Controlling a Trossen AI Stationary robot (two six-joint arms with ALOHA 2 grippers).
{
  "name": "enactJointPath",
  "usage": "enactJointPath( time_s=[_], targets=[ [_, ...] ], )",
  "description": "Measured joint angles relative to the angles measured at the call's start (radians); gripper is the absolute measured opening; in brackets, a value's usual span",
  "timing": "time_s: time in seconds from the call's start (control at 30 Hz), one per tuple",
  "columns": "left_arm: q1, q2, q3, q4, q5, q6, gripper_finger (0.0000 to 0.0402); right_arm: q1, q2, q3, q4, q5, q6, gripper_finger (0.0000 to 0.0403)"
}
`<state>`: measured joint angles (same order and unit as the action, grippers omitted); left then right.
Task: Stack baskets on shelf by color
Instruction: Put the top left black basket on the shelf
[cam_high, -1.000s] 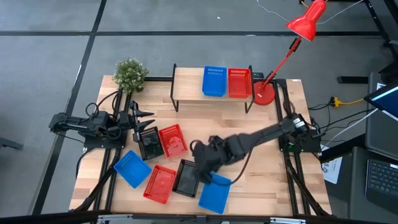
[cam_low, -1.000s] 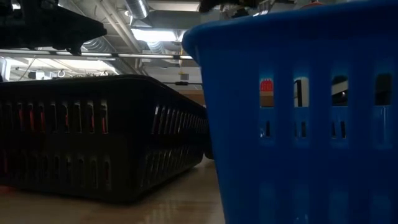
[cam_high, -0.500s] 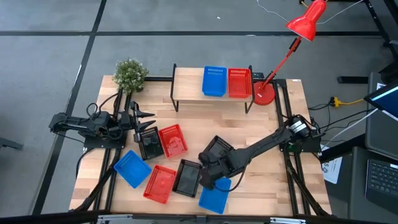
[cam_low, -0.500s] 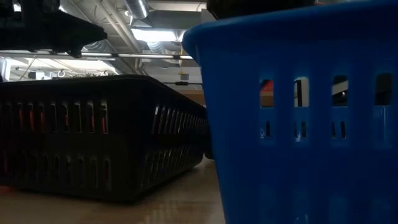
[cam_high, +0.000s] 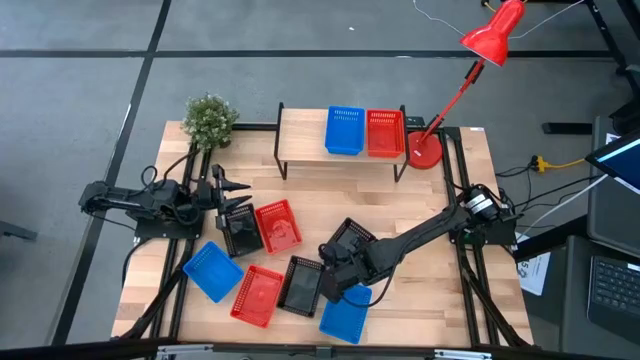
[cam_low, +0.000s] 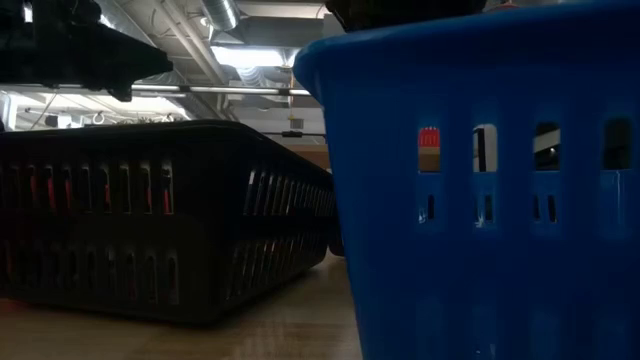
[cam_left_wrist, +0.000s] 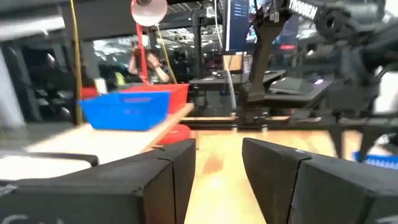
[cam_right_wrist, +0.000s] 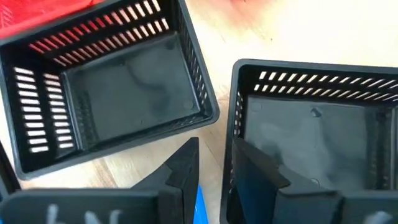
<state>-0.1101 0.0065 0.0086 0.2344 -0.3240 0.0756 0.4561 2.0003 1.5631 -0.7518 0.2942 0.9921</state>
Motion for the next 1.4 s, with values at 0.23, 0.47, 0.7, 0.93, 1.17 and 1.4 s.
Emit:
enactJointPath(
  time_s=[0.23, 0.47, 0.7, 0.93, 1.17, 1.4],
  targets=[
    [-0.04, 0.148, 0.116, -0.175, 0.226, -0.269, 0.0118, -0.002, -0.001, 0.133, -0.207, 0.108, -0.006, 0.0095],
    [-0.103, 0.571, 0.379, -0.38, 0.237, -0.321, 0.0115, -0.019, -0.004, 0.386, -0.833, 0.304, 0.175, 0.0095],
    [-0.112, 0.903, 0.664, -0.892, 0.214, -0.468, 0.0115, -0.045, -0.159, 0.37, -0.84, 0.38, 0.052, 0.0095],
    [-0.133, 1.045, 0.732, -0.958, 0.391, -0.597, 0.0115, -0.163, -0.385, 0.246, -0.822, 0.517, -0.127, 0.0095],
    [-0.173, 1.127, 0.732, -0.927, 0.402, -0.698, 0.0115, -0.23, -0.577, 0.008, -0.809, 0.514, -0.124, 0.0095],
    [-0.209, 1.189, 0.732, -0.897, 0.305, -0.711, 0.0115, -0.222, -0.703, -0.259, -0.769, 0.323, 0.007, 0.0095]
  ],
)
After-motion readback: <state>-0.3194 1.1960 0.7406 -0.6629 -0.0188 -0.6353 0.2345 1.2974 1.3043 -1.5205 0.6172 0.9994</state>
